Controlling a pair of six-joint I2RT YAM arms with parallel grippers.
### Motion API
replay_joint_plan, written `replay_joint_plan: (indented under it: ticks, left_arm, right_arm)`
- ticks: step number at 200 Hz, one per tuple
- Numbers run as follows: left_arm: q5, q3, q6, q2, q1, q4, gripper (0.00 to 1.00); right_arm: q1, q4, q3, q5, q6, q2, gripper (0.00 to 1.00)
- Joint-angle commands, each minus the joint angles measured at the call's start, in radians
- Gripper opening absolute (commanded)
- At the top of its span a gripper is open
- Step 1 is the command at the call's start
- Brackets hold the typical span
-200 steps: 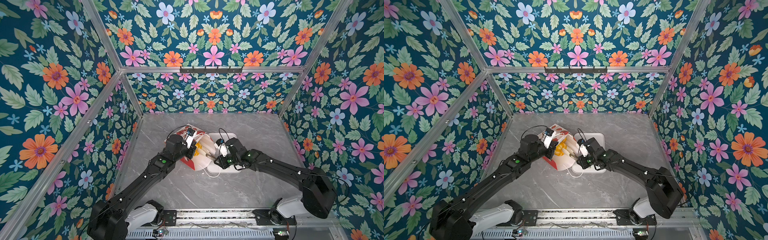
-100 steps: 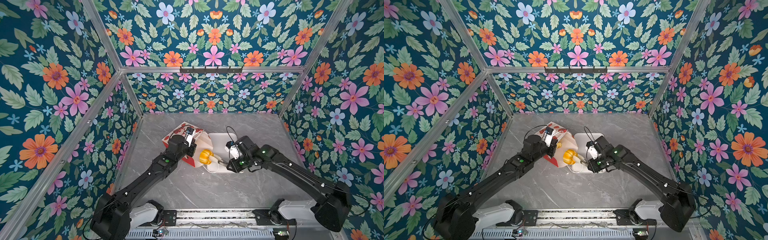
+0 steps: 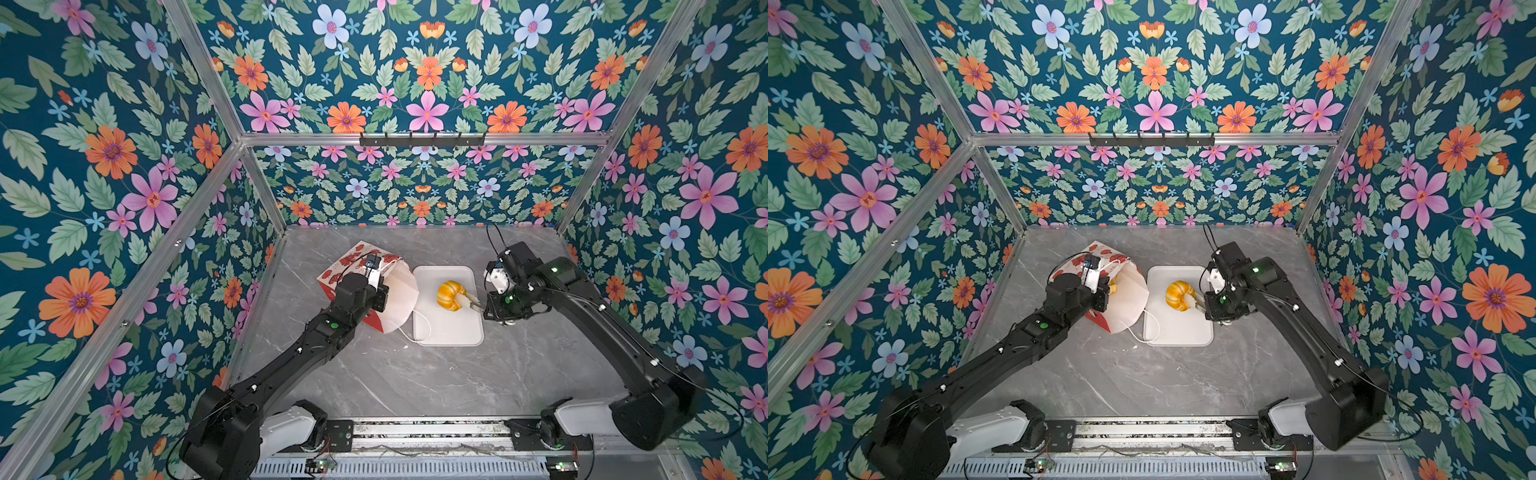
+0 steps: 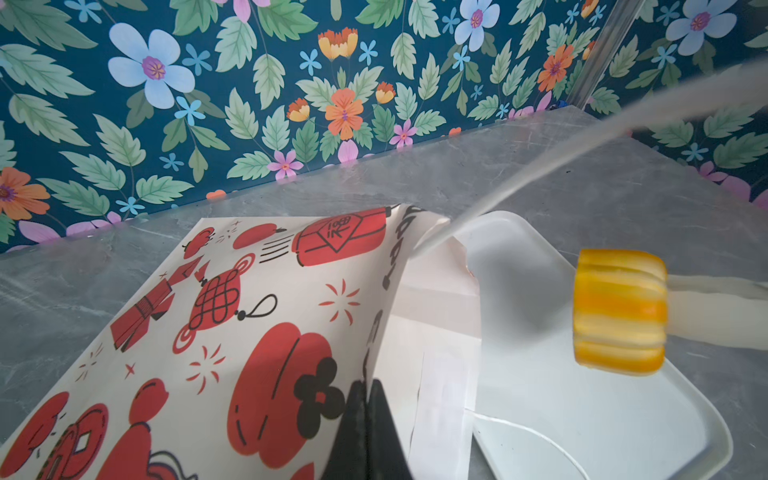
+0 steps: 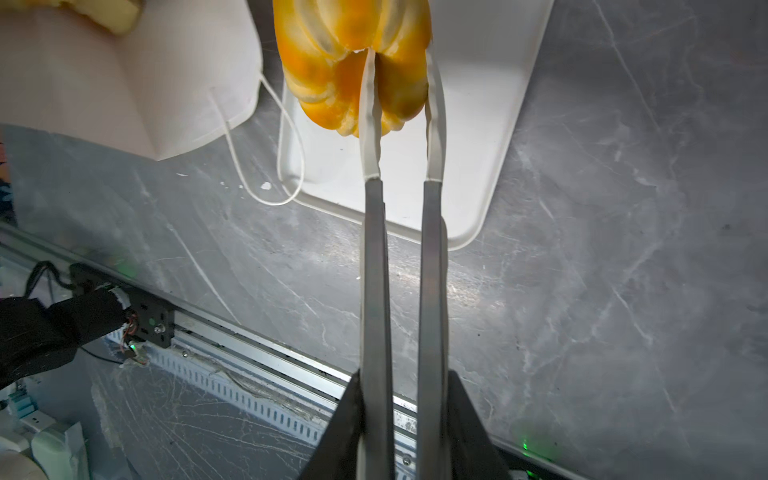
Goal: Take the fake bread out of the paper bag
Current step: 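Pull the pinched yellow bread out with the tongs onto the white tray, then open the tongs to release the bread on the tray, then move the tongs back into the bag mouth toward the remaining bread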
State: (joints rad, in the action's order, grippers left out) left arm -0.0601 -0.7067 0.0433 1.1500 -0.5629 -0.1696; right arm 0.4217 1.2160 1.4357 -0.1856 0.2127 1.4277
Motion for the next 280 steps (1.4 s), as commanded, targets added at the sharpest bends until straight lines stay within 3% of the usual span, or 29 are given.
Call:
replay_joint_plan:
  ticks: [1,66,159,236,280]
  left_arm:
    - [-0.026,0.017,0.006,-0.018,0.003,-0.075,0.0]
    - [0.009,0.046,-0.002,-0.045,0.004,-0.104,0.0]
    - [0.046,0.072,-0.002,-0.091,0.006,-0.114,0.0]
    - [0.046,0.069,0.003,-0.095,0.007,-0.113,0.0]
    - [0.052,0.049,0.0,-0.071,0.008,-0.108,0.0]
  right_arm:
    - [-0.028,0.08,0.106,0.077,-0.074,0.095,0.25]
    - [-0.063,0.244,0.426,0.183,-0.154,0.403,0.26]
    - [-0.084,0.272,0.521,0.218,-0.167,0.547,0.31]
    - [-0.096,0.198,0.53,0.24,-0.139,0.513,0.37]
    - [-0.101,0.079,0.405,0.128,-0.118,0.387,0.39]
